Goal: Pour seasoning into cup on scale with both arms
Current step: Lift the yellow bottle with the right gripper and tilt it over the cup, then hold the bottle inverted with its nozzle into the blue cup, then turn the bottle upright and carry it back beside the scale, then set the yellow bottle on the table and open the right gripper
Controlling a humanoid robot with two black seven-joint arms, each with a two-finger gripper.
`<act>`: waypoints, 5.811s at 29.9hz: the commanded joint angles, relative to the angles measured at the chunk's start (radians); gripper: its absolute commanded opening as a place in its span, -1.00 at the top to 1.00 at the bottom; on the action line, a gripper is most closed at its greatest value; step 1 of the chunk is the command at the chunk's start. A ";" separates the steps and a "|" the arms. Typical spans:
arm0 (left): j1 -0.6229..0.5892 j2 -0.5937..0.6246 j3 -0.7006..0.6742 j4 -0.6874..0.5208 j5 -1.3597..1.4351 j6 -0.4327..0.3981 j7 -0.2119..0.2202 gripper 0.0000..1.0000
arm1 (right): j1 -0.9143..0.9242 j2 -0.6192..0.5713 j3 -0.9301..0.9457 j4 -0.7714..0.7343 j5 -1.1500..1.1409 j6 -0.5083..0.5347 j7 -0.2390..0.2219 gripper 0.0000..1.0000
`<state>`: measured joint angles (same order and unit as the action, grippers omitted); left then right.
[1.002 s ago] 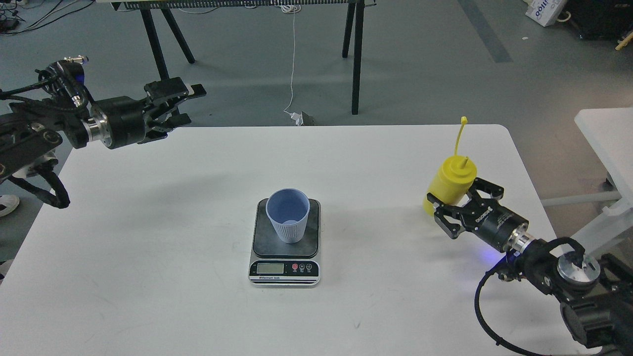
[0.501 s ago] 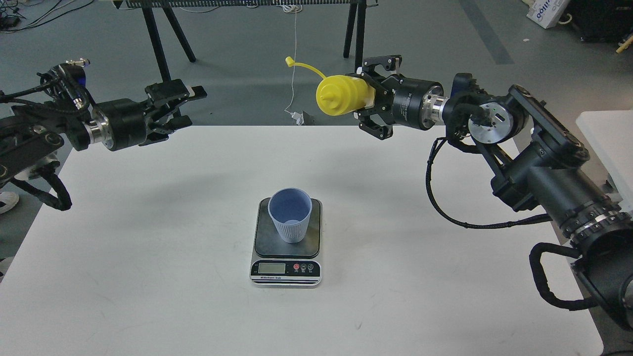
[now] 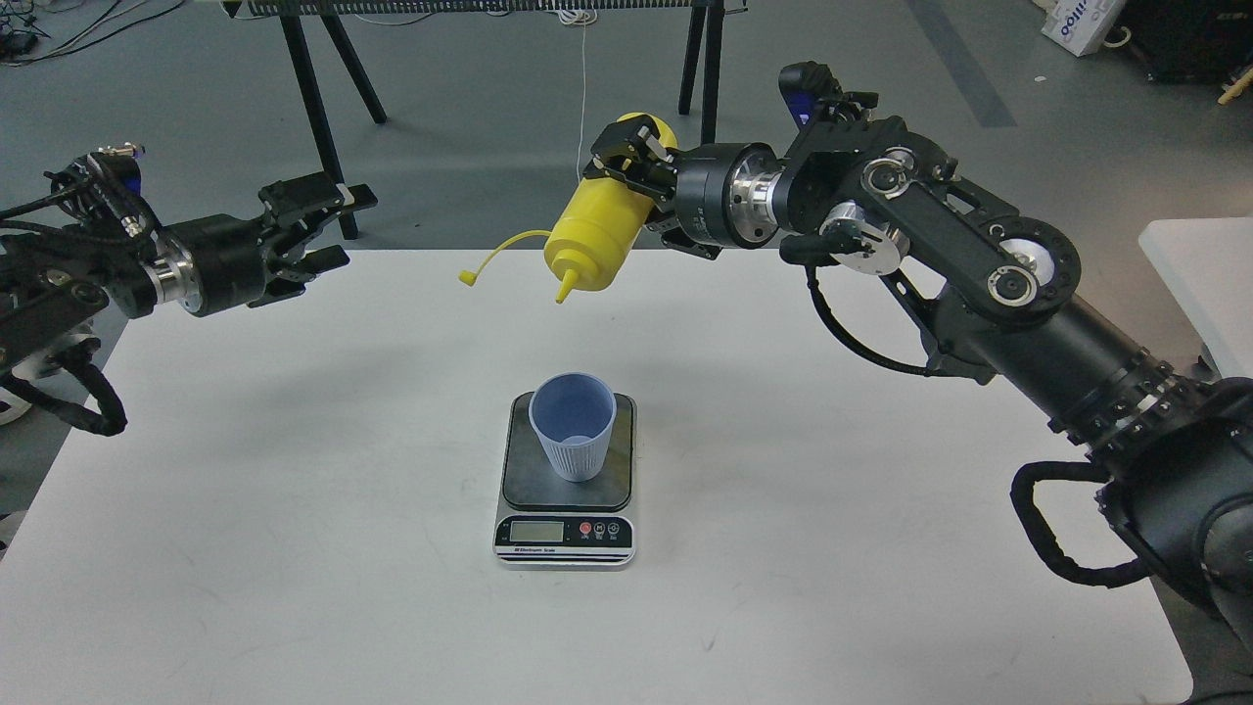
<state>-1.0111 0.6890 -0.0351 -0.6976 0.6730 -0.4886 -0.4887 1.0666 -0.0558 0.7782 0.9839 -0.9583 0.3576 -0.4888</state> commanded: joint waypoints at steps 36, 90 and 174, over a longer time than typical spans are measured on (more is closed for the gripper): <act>0.034 -0.003 -0.014 0.032 -0.009 0.000 0.000 -0.99 | -0.010 0.042 -0.273 0.044 -0.313 -0.167 0.107 0.96; 0.035 -0.002 -0.006 0.032 0.002 0.000 0.000 -0.99 | -0.677 -0.286 0.730 0.081 1.225 -0.405 0.000 0.95; 0.035 -0.005 -0.005 0.049 0.000 0.000 0.000 -0.99 | -1.163 -0.361 0.530 0.343 1.181 -0.080 0.000 -0.97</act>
<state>-0.9771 0.6856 -0.0358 -0.6549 0.6771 -0.4887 -0.4887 -0.0371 -0.3644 1.2974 1.2289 0.2225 0.2808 -0.4888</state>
